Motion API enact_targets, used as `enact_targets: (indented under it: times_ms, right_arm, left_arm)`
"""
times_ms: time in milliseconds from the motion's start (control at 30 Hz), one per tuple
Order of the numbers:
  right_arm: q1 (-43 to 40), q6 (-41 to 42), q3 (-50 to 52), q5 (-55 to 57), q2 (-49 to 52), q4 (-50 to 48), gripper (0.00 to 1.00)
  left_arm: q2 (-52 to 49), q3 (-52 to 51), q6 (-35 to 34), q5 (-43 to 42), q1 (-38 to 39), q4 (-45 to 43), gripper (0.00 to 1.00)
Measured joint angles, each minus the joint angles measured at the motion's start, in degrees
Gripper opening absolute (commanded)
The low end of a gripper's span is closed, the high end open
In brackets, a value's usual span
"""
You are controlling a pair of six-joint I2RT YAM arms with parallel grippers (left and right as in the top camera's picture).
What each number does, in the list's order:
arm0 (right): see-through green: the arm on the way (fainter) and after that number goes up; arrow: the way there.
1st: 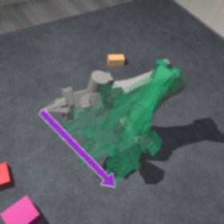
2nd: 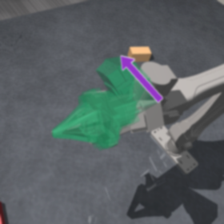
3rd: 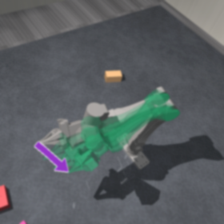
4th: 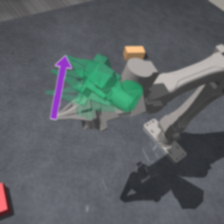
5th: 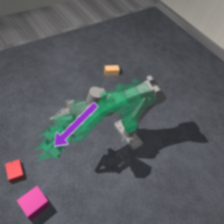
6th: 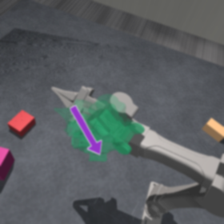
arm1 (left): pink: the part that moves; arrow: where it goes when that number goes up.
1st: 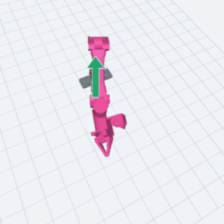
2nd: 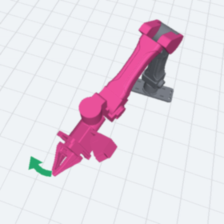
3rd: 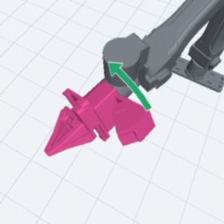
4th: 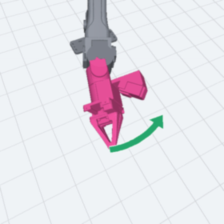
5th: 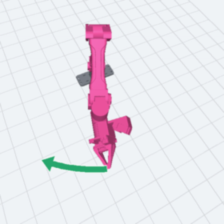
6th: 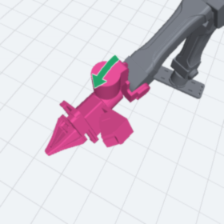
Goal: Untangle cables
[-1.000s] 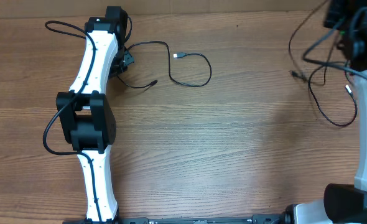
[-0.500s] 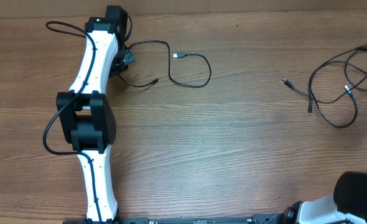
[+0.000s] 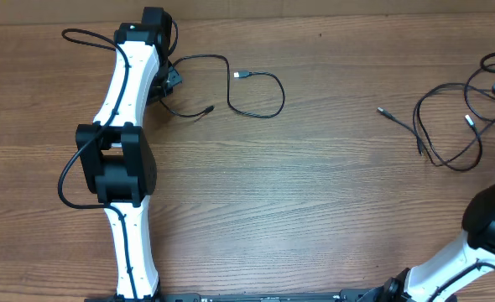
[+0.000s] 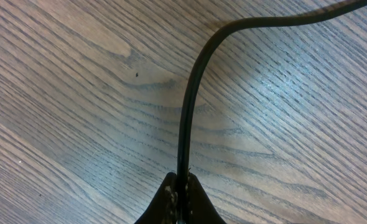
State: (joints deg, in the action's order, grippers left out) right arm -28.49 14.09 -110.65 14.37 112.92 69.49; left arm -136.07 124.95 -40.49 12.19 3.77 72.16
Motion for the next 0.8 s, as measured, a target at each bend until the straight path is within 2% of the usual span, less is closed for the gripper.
enact_targets:
  times_ms: [500,533,600,633,667,700,800]
  right_arm:
    - [-4.6,0.7,0.1,0.6,6.4,3.3,0.04]
    - [-5.1,1.0,0.1,1.0,6.5,3.3,0.09]
    - [-6.0,2.0,0.1,2.4,6.6,3.7,0.12]
    - [-6.5,2.5,0.1,3.1,6.6,3.8,0.22]
    - [-6.9,3.3,0.1,3.7,6.6,3.9,0.53]
    - [-7.4,3.9,0.1,4.1,6.6,4.0,0.67]
    - [-8.4,5.0,0.1,4.8,6.6,4.2,0.75]
  left_arm:
    - [0.0,0.0,0.0,0.0,0.4,-0.2,0.04]
    - [0.0,0.0,0.0,0.0,0.4,-0.2,0.04]
    - [0.0,0.0,0.0,0.0,0.5,-0.3,0.04]
    - [0.0,0.0,0.0,0.0,0.6,-0.4,0.04]
    - [0.0,0.0,0.0,0.0,0.7,-0.5,0.04]
    - [0.0,0.0,0.0,0.0,0.7,-0.7,0.04]
    - [0.0,0.0,0.0,0.0,0.8,-0.8,0.04]
